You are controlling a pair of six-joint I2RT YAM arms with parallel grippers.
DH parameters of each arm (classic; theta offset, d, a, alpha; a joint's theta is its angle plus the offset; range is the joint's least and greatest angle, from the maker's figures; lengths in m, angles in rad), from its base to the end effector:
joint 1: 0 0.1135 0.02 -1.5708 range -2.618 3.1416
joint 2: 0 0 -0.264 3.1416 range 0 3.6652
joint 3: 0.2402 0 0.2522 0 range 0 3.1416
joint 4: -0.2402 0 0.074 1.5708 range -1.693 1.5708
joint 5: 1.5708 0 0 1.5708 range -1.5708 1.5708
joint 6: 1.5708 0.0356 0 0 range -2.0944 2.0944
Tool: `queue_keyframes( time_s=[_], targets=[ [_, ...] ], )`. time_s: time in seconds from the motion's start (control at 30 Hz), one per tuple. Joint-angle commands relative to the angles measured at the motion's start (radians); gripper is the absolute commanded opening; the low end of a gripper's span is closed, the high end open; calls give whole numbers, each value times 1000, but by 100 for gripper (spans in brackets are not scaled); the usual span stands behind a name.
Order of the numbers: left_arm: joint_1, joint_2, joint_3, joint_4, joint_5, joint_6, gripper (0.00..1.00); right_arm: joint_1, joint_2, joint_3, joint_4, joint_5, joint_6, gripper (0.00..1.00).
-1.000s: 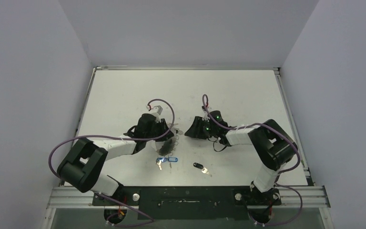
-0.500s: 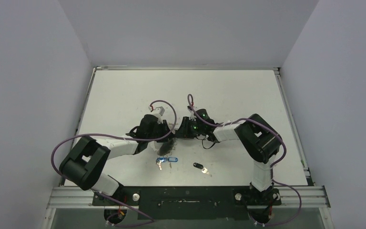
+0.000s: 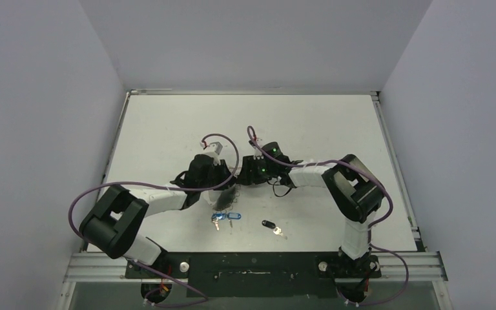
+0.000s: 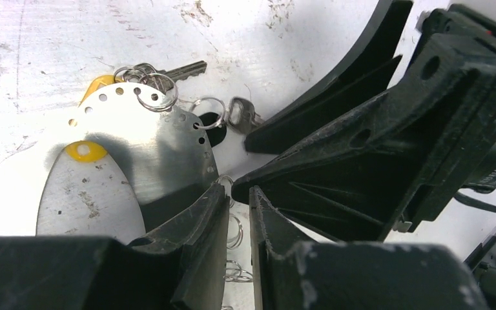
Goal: Put the keys on the keyring
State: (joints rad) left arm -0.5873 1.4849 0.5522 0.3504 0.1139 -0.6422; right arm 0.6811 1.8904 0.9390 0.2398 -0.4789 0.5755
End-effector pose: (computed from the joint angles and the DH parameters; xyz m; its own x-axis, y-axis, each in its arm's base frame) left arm 0.2332 -0.1601 0.1554 -0.7437 -0.2198 -0.6314 0.2299 0.8027 -0.5503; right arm 0.2802 0.2482 0.1306 -0.8773 -0.0893 -0.4716 -0.4201 0.6179 0.6646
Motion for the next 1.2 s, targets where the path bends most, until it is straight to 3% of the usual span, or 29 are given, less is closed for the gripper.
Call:
queue_keyframes(
  time_s=[0.0, 0.17, 0.57, 0.67, 0.87, 1.17],
  targets=[
    [-6, -33, -15, 54, -32, 5, 18, 46, -11, -4, -189, 63, -182, 52],
    [-4, -100, -55, 47, -83, 6, 18, 97, -17, 26, -236, 120, -244, 57],
    [10, -335, -179, -14, -228, 28, 18, 157, 22, 73, -296, 158, -263, 51],
    [12, -382, -206, -15, -253, 32, 18, 163, 48, 89, -311, 176, -263, 45],
    [15, -423, -225, -27, -256, 41, 18, 163, 86, 119, -332, 208, -241, 24],
    [15, -408, -233, -30, -229, 37, 18, 136, -12, 117, -323, 194, -223, 6]
  ],
)
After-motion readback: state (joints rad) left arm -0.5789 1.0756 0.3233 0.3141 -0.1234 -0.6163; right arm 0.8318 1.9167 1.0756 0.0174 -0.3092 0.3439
